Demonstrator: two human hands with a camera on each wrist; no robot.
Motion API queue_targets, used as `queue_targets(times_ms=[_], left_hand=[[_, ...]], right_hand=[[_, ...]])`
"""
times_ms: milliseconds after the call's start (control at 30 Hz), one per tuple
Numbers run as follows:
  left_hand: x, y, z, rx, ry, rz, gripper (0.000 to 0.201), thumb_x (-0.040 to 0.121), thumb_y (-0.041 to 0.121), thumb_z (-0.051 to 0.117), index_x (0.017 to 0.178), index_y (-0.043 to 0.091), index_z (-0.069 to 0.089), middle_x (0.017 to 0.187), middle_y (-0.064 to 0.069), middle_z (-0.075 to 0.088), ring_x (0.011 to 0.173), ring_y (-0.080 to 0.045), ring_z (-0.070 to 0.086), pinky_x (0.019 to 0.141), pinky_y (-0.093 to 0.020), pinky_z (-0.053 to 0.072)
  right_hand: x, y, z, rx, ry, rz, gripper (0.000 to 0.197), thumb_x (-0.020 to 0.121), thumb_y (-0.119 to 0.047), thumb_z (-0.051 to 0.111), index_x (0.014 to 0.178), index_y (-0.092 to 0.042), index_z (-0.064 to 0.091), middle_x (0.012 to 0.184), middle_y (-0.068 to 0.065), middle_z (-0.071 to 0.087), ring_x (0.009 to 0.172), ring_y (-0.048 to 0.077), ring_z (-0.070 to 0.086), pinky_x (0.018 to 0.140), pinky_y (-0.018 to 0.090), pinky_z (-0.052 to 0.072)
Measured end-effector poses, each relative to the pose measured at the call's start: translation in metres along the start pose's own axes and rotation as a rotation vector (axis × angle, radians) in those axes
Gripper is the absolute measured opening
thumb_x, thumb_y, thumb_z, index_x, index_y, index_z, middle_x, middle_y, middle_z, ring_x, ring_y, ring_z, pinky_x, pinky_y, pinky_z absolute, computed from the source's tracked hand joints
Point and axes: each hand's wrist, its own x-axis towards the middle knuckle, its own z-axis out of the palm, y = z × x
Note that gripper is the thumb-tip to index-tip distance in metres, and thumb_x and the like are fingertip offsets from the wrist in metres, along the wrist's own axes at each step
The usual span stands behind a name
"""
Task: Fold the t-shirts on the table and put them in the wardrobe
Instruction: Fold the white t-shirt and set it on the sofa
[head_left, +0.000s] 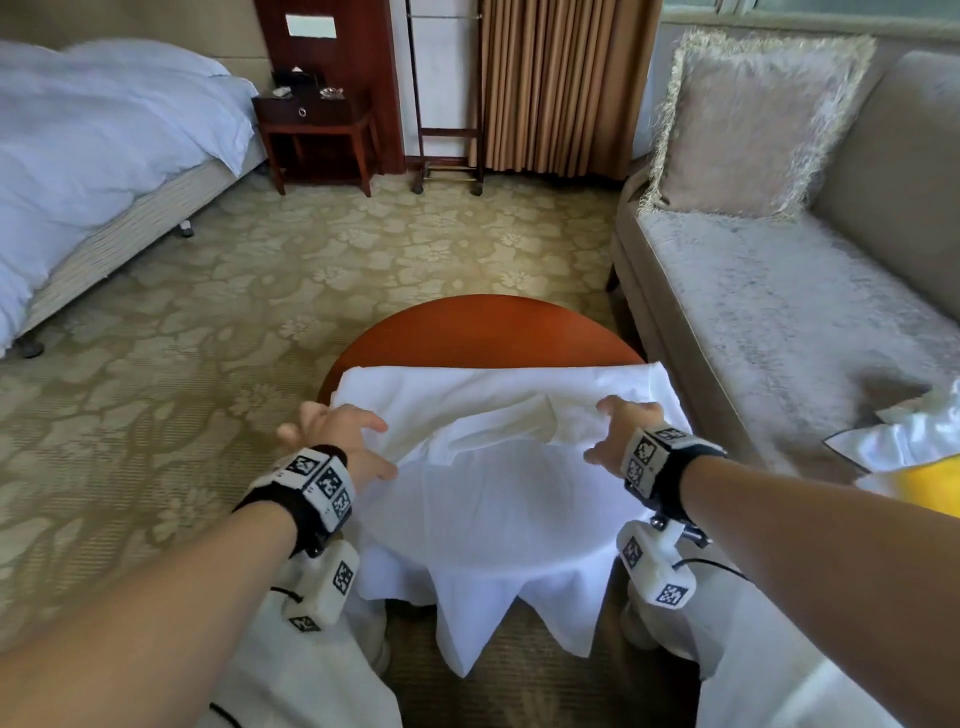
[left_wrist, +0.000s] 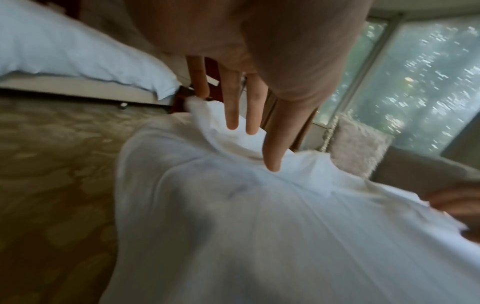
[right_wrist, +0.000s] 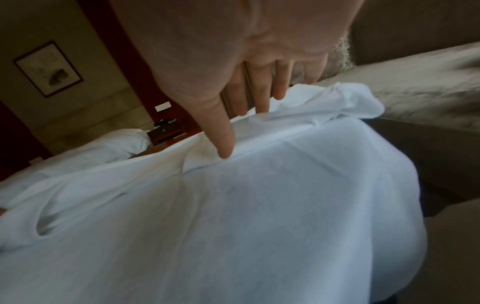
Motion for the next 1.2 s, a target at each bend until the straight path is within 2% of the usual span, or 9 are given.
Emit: queue_targets(times_ms=[167,233,333,433,533,633,767,1067,1200], left_hand=[[-0.016,0.026,0.011,0.119,0.182,0.218,0.004,0.088,0.035,0.065,0.085,0.038,0.067,0.090,0.018,0.054,0.122,-0.017,0.030,0.089,-0.036,0.019],[-0.015,0.031,0.005,0.047,0.231,0.240,0.011,0.090,0.030,0.062,0.082,0.031,0.070,0.088,0.015,0.063,0.116,-0.017,0.037,0.090,-0.038,0.022],[-0.017,0.036,-0.014,-0.302,0.321,0.271,0.014,0.083,0.024,0.072,0.070,0.028,0.068,0.084,0.014,0.065,0.104,-0.016,0.050,0.097,-0.035,0.031],[-0.015,0.035,-0.030,-0.550,0.166,0.370,0.021,0.073,0.008,0.079,0.064,0.024,0.071,0.075,0.003,0.069,0.084,-0.023,0.065,0.074,-0.027,0.049],[-0.024,0.033,-0.039,-0.257,-0.236,0.441,0.013,0.074,0.010,0.079,0.071,0.022,0.077,0.078,0.005,0.074,0.081,-0.011,0.066,0.067,-0.019,0.047],[-0.020,0.023,-0.036,-0.253,-0.354,0.353,0.005,0.077,0.020,0.080,0.081,0.018,0.080,0.085,0.003,0.076,0.085,-0.008,0.068,0.063,-0.014,0.047],[-0.009,0.018,-0.036,-0.561,-0.045,0.098,0.017,0.081,0.015,0.077,0.086,-0.001,0.074,0.085,-0.012,0.072,0.076,-0.022,0.065,0.069,-0.028,0.053],[0.054,0.009,-0.039,-0.709,0.133,-0.228,0.034,0.072,0.036,0.074,0.073,0.004,0.063,0.073,-0.013,0.065,0.072,-0.030,0.065,0.072,-0.041,0.056],[0.088,0.008,-0.028,-0.671,0.045,-0.244,0.065,0.049,0.049,0.073,0.096,0.003,0.067,0.084,-0.015,0.070,0.076,-0.032,0.070,0.078,-0.049,0.058]], right_hand=[[0.009,-0.005,0.003,-0.082,0.050,-0.040,0.037,0.083,-0.030,0.056,0.120,-0.037,0.056,0.121,0.005,0.048,0.099,0.026,0.052,0.092,0.042,0.049],[0.009,-0.006,-0.008,-0.157,0.069,-0.072,0.025,0.084,-0.026,0.048,0.102,-0.031,0.064,0.119,0.006,0.055,0.086,0.021,0.050,0.076,0.033,0.047],[0.006,-0.006,-0.036,-0.185,0.123,0.012,0.026,0.093,-0.018,0.040,0.101,-0.018,0.065,0.115,0.009,0.061,0.103,0.026,0.056,0.085,0.033,0.049],[-0.007,0.005,-0.060,-0.097,0.171,-0.013,0.020,0.092,-0.017,0.046,0.083,-0.014,0.063,0.084,0.005,0.060,0.085,0.025,0.058,0.078,0.030,0.052],[-0.016,0.008,-0.061,-0.260,-0.124,-0.001,0.018,0.089,-0.022,0.054,0.095,-0.014,0.069,0.103,0.003,0.066,0.093,0.024,0.062,0.072,0.028,0.048],[-0.011,0.024,-0.040,-0.350,-0.306,0.011,0.028,0.080,-0.032,0.063,0.105,-0.022,0.073,0.111,0.000,0.068,0.096,0.020,0.062,0.082,0.028,0.050],[0.011,0.039,-0.038,-0.309,-0.166,0.052,0.031,0.057,-0.039,0.053,0.077,-0.019,0.066,0.087,0.000,0.067,0.075,0.017,0.059,0.066,0.031,0.047],[0.064,0.046,-0.049,0.294,0.086,0.336,0.049,0.085,-0.040,0.056,0.101,0.005,0.049,0.083,0.014,0.064,0.076,0.029,0.063,0.075,0.036,0.053],[0.099,0.048,-0.038,0.380,0.117,0.378,0.079,0.079,-0.049,0.062,0.137,-0.001,0.042,0.124,0.022,0.058,0.112,0.040,0.057,0.097,0.048,0.047]])
